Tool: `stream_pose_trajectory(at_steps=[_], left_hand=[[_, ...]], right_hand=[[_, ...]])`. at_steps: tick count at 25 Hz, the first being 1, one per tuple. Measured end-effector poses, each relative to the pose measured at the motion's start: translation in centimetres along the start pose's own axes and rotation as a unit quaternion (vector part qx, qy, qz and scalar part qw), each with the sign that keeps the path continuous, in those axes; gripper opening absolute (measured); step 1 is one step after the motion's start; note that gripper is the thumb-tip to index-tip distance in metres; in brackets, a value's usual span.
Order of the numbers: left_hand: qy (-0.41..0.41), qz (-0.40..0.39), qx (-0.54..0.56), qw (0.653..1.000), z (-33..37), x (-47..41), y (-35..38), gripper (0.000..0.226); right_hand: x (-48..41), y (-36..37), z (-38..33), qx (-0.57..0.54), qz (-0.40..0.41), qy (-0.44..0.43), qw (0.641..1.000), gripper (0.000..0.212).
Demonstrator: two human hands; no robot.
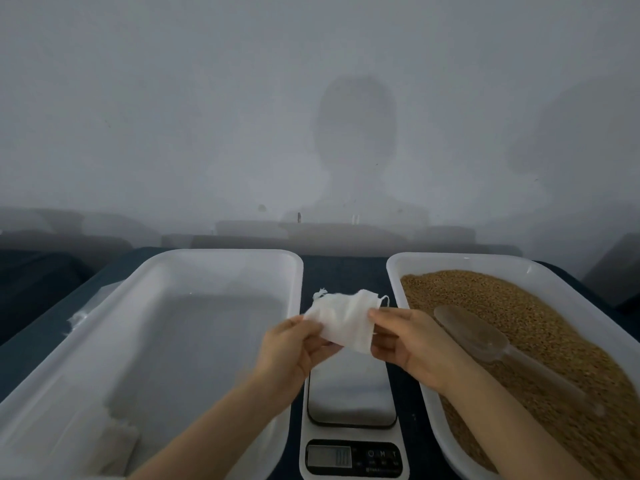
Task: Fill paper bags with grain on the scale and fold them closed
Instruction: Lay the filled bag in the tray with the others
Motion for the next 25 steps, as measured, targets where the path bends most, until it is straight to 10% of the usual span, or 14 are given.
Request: stream_pose_trajectory(at_steps=[3,6,11,25], left_hand=[[0.134,0.018,-0.231,0.963,-0.1,0.5,-0.1,0.030],[0.357,-0.031,-0.438,0.825,1.0,1.5,0.7,0.029],[0.248,-0.197,-0.410,0.856,-1.1,2.0,1.5,0.004],[0.229,-0.162,-0.463,0.841,-1.6,1.1,1.2,0.014]], right_hand=[[0.2,-0.7,0.5,0.019,0.058,-0.021,0.998,0.019],[0.7,-0.7,0.8,0.068,0.093,-0.041,0.992,0.020],[1.4,0.6,1.1,0.168,0.094,-0.077,0.978,0.026],[1.5,0.9,1.5,0.091,0.012,-0.022,0.996,0.016]])
Point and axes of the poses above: each hand's wrist, its own x-axis away from the middle knuckle, its own y-axis out of the palm, z = x × y, the point moved 3 cm from there along -x, towards the middle knuckle, and after that the axes turned 12 degrees about y, right-handed, at the moved point
